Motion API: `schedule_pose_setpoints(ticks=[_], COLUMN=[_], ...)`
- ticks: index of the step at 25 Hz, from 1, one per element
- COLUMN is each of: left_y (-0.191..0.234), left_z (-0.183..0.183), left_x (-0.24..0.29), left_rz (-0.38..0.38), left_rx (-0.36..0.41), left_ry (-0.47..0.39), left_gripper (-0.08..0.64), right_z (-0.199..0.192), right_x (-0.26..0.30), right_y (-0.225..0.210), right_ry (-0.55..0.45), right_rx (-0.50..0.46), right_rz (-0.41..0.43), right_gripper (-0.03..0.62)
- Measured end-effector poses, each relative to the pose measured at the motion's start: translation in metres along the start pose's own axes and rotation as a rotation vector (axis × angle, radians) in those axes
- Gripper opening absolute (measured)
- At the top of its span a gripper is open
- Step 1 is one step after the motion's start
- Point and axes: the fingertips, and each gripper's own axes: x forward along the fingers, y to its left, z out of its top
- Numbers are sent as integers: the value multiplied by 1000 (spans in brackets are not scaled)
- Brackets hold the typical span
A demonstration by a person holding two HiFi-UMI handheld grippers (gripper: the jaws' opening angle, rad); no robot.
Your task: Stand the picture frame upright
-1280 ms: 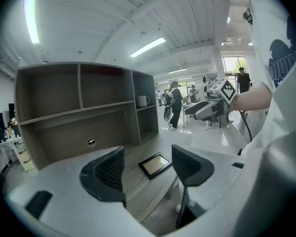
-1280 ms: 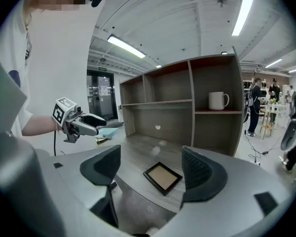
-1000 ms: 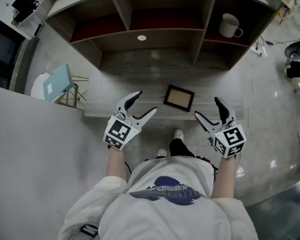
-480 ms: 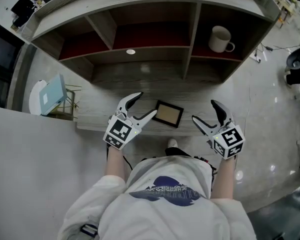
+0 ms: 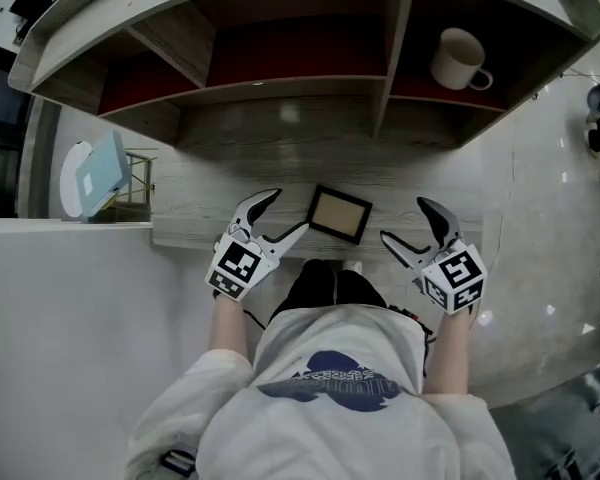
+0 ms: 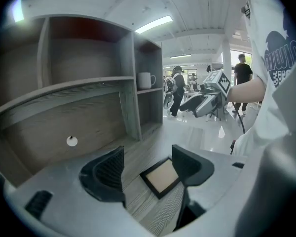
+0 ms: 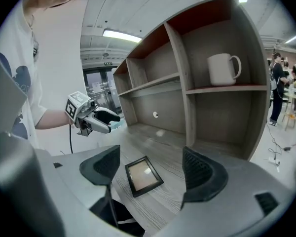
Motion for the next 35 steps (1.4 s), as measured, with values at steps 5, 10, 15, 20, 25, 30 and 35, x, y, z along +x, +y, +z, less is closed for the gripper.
schedule_pose_setpoints(ticks=[5, 10, 15, 20, 25, 30, 35], left_y=[12, 28, 32, 25, 18, 17, 12], left_z=[-31, -81, -113, -134, -146, -151, -157], left_x=[14, 32, 49, 67, 87, 104, 118], left_rz=[-64, -96, -144, -194, -227, -236, -228], left_rx=[-70, -104, -150, -178, -214, -209, -242], left_ry=[47, 191, 263, 315, 359, 384, 409], left_gripper=[287, 288, 288, 288, 287, 287, 287], right_z=[-20, -47, -86, -120, -138, -149, -162], right_x=[24, 48, 74, 92, 101, 106, 114], right_y=[5, 15, 22, 28, 22, 10, 7], right_ry=[45, 96, 196, 251, 248, 255, 289], right_rx=[95, 220, 331, 465, 560, 582, 600], right_rz=[-2, -53, -168, -292, -413, -502, -515], right_gripper=[364, 364, 364, 362, 359, 299, 276])
